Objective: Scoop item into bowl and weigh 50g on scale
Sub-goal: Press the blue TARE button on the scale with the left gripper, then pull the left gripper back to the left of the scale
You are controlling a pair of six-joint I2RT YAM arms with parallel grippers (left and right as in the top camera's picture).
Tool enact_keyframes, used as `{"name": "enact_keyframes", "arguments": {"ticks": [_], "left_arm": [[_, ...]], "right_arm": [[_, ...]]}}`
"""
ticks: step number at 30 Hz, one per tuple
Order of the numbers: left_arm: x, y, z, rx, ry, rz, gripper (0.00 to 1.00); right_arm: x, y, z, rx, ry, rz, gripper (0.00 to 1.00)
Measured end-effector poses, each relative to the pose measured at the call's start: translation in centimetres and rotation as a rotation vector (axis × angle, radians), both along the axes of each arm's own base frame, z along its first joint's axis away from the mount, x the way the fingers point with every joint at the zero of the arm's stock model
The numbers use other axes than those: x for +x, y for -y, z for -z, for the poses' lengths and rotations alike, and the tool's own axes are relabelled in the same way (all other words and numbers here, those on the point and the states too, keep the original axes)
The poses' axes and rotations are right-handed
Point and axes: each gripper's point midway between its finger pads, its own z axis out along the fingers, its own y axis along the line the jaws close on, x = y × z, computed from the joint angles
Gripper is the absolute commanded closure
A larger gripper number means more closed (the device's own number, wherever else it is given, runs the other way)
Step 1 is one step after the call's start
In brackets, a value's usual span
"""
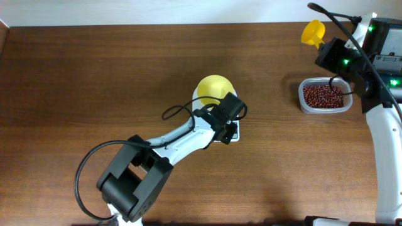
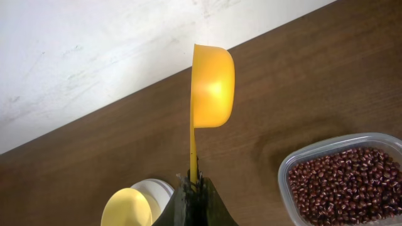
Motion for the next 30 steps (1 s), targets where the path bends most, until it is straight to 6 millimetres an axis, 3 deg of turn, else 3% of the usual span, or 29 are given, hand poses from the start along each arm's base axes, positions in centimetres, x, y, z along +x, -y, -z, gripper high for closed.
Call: {"name": "enact_keyframes", "arguments": {"ticks": [30], "left_arm": [[-0.45,-0.31,0.71,0.060,-0.050,0.002,1.00]], "right_arm": [[-0.01,0.00,0.01,0.000,0.000,0.000,0.96]]}}
